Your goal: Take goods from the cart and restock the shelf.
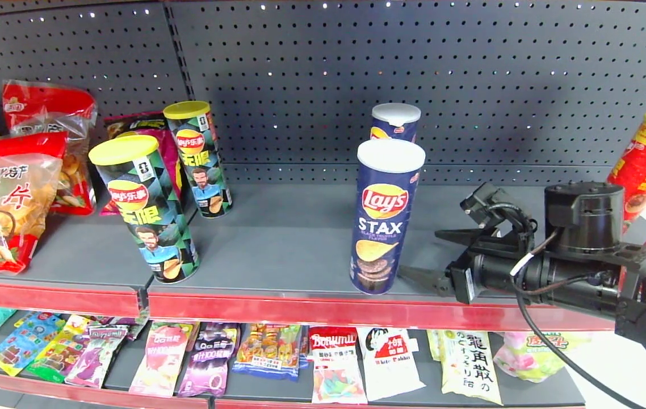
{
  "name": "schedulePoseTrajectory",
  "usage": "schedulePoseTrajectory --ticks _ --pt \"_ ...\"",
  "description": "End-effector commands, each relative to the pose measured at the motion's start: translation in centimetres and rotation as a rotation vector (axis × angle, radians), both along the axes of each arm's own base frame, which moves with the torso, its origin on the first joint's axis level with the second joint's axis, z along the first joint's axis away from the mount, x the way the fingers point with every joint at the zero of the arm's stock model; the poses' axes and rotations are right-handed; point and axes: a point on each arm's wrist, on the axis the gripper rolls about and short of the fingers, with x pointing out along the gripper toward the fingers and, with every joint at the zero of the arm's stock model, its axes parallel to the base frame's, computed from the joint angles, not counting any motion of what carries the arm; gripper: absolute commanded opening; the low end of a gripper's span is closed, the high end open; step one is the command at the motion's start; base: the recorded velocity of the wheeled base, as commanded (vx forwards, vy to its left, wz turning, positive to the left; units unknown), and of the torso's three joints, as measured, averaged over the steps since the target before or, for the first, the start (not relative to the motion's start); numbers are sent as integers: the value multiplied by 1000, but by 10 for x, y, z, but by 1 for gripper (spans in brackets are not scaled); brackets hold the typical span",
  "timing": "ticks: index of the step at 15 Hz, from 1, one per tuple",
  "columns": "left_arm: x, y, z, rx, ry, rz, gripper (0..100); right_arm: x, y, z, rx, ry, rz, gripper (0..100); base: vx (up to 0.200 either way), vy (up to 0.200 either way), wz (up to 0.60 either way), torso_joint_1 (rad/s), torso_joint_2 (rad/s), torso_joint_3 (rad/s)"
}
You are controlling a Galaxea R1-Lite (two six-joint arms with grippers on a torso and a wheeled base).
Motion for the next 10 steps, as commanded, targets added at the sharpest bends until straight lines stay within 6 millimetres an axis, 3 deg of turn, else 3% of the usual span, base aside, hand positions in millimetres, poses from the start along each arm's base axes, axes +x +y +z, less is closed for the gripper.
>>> schedulePoseTrajectory --ticks 1,4,7,10 --pt "0 0 0 0 2 0 100 -4 -5 6 10 -22 -13 100 0 0 0 0 0 0" --pt "0 0 0 0 1 0 100 -24 -17 26 39 -89 -32 100 0 0 0 0 0 0" --pt "0 0 0 0 2 -2 100 -59 -31 23 40 -96 -25 100 0 0 0 0 0 0" --pt "0 0 0 0 2 -2 100 -128 -52 32 99 -222 26 100 0 0 0 0 0 0"
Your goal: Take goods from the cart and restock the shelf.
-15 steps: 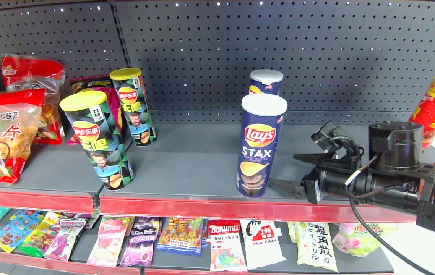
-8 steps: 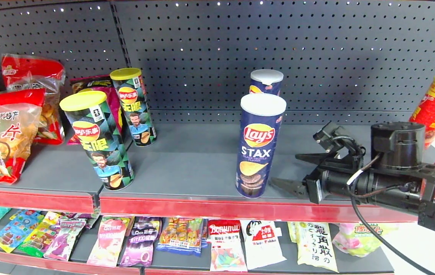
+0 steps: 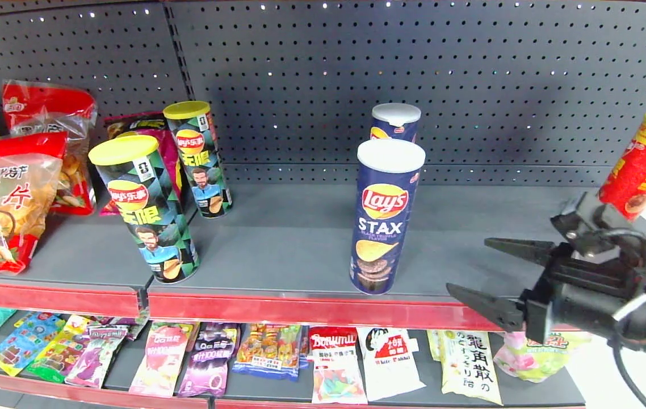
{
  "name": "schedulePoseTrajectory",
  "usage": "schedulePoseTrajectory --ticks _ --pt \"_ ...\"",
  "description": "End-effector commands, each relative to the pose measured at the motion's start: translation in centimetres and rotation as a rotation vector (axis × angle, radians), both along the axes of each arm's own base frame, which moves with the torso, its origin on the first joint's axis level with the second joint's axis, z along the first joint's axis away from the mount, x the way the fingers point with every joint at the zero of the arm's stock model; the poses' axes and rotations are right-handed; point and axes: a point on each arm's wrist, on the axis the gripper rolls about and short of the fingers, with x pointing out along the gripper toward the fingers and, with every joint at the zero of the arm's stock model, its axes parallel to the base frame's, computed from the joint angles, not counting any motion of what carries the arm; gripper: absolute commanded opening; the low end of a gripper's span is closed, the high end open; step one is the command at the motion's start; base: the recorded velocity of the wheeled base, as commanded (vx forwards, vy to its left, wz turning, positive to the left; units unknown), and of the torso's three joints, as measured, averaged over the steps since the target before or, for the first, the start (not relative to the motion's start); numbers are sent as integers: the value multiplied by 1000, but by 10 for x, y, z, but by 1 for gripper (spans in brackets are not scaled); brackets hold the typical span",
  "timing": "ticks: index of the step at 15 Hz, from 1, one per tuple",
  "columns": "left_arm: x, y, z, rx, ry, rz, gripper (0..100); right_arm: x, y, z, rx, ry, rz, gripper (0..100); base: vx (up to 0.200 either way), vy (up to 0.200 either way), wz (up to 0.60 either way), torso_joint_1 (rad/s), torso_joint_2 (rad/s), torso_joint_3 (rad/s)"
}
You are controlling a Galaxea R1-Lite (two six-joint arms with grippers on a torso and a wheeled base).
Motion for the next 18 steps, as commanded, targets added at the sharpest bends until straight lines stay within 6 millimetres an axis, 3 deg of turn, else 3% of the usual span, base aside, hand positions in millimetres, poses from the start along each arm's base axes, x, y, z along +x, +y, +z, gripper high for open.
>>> schedulePoseTrajectory --ticks 1,3,4,8,11,13,15,18 --pt "0 0 0 0 1 -2 100 -76 -30 12 80 -180 20 100 0 0 0 0 0 0" --pt "0 0 0 0 1 -2 100 -105 -51 13 106 -273 -95 100 0 0 0 0 0 0" --pt "0 0 0 0 3 -5 100 -134 -73 5 87 -301 -333 100 0 0 0 0 0 0" --pt "0 1 0 0 3 -60 100 -208 -97 -50 40 -206 -570 100 0 0 0 0 0 0" --pt "1 2 0 1 6 -128 100 -199 -99 -54 5 -97 -792 100 0 0 0 0 0 0" --pt "0 2 0 -1 -5 -140 100 -201 -100 -60 48 -88 -835 100 0 0 0 0 0 0" --pt "0 2 0 -6 -7 -138 100 -198 -100 -84 31 -84 -823 100 0 0 0 0 0 0" --pt "0 2 0 -5 -9 -138 100 -193 -92 -88 165 -97 -528 100 0 0 0 0 0 0"
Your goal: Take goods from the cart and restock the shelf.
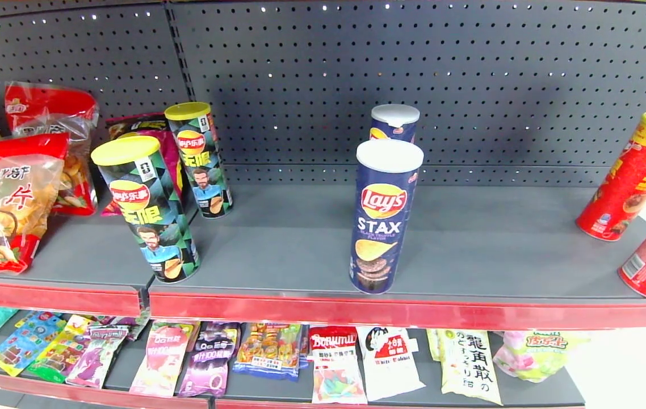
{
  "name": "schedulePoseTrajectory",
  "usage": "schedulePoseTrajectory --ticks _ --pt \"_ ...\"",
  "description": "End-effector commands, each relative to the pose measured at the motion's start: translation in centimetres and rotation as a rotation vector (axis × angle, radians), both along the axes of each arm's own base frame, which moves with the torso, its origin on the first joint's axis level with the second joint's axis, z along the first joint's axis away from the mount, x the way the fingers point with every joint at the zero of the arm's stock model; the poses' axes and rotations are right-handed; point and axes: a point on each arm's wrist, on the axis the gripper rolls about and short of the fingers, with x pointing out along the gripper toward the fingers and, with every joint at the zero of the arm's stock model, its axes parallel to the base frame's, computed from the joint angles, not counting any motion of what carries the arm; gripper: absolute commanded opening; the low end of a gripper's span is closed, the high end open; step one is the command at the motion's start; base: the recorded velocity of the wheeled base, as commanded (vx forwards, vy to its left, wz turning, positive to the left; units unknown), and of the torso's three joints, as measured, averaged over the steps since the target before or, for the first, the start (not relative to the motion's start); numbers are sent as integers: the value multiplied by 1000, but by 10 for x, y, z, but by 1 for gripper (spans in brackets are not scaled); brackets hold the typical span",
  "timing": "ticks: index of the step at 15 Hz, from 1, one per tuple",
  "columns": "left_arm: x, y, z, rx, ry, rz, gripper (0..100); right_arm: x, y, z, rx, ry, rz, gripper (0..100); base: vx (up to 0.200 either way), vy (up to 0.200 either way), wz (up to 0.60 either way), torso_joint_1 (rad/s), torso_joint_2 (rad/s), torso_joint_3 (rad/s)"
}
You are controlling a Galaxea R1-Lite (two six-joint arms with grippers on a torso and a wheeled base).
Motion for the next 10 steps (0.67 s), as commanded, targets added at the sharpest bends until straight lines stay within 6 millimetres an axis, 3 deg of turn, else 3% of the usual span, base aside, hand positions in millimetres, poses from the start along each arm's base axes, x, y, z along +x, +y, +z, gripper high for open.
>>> schedulePoseTrajectory --ticks 1,2,3,4,6,10 --pt "0 0 0 0 0 0 100 1 4 -8 29 -12 165 100 0 0 0 0 0 0" --pt "0 0 0 0 0 0 100 0 8 -9 42 -13 367 100 0 0 0 0 0 0" --pt "0 0 0 0 0 0 100 1 8 -9 51 4 401 100 0 0 0 0 0 0" --pt "0 0 0 0 0 0 100 3 8 -9 64 24 363 100 0 0 0 0 0 0" --pt "0 0 0 0 0 0 100 7 8 -9 53 46 124 100 0 0 0 0 0 0" --pt "0 0 0 0 0 0 100 0 9 -10 40 -55 -47 100 0 0 0 0 0 0"
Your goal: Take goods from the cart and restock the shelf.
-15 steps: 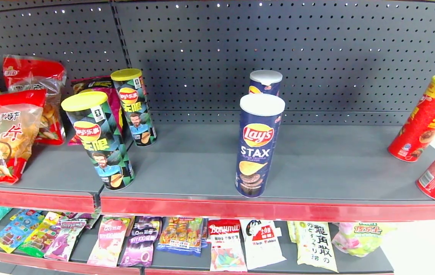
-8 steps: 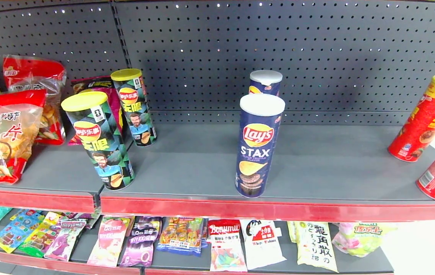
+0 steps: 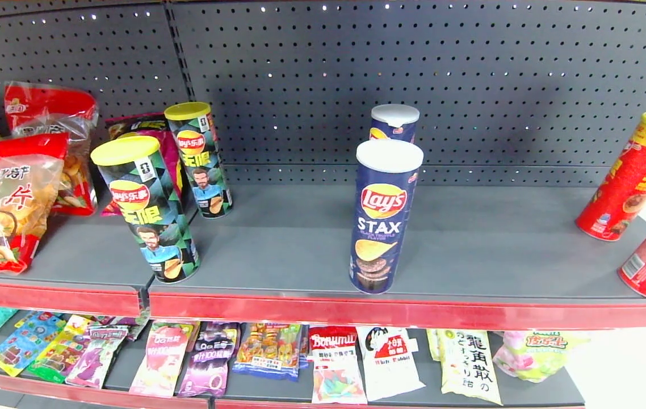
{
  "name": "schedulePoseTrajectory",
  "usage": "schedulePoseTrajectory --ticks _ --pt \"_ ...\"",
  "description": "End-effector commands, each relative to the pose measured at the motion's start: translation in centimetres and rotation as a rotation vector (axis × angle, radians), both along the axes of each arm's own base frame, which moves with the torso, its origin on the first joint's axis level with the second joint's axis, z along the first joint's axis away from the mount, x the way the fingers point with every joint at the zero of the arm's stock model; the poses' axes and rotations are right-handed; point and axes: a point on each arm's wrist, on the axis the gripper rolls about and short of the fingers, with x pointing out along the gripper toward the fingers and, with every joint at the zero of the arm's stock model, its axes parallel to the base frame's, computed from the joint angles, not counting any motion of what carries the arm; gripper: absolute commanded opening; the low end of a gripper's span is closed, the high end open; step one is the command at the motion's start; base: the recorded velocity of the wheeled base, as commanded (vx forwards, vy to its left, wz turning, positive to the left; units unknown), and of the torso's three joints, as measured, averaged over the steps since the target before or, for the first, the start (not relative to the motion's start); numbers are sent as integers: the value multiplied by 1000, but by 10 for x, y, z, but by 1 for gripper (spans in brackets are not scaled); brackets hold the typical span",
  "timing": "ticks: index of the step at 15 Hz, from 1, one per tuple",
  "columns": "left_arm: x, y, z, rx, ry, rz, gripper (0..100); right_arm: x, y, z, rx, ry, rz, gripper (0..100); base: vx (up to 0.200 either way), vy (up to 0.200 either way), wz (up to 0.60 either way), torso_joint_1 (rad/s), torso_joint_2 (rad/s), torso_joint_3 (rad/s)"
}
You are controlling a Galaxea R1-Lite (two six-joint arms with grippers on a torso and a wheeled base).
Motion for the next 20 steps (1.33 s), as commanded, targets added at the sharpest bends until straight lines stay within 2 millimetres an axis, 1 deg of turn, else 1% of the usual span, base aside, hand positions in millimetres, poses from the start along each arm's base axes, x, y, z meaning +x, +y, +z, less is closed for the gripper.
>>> schedulePoseTrajectory --ticks 1,2,3,4,6,14,15,20 --pt "0 0 0 -1 0 0 100 -3 0 -1 -4 -40 -50 100 0 0 0 0 0 0" --pt "0 0 0 0 -2 -1 100 -2 -2 -7 -5 -25 -125 100 0 0 0 0 0 0" --pt "0 0 0 0 -2 -1 100 -2 -2 -7 15 -24 -147 100 0 0 0 0 0 0" --pt "0 0 0 1 -1 -1 100 -3 -2 -8 5 -37 -99 100 0 0 0 0 0 0" --pt "0 0 0 1 -1 1 100 -6 -2 -8 6 -75 -74 100 0 0 0 0 0 0" --pt "0 0 0 1 -1 2 100 -6 -2 -8 7 -80 -85 100 0 0 0 0 0 0" --pt "0 0 0 1 -1 2 100 -6 -2 -8 6 -80 -85 100 0 0 -600 2 2 7" --pt "0 0 0 0 -2 2 100 -6 -2 -8 6 -80 -85 100 0 0 0 0 0 0"
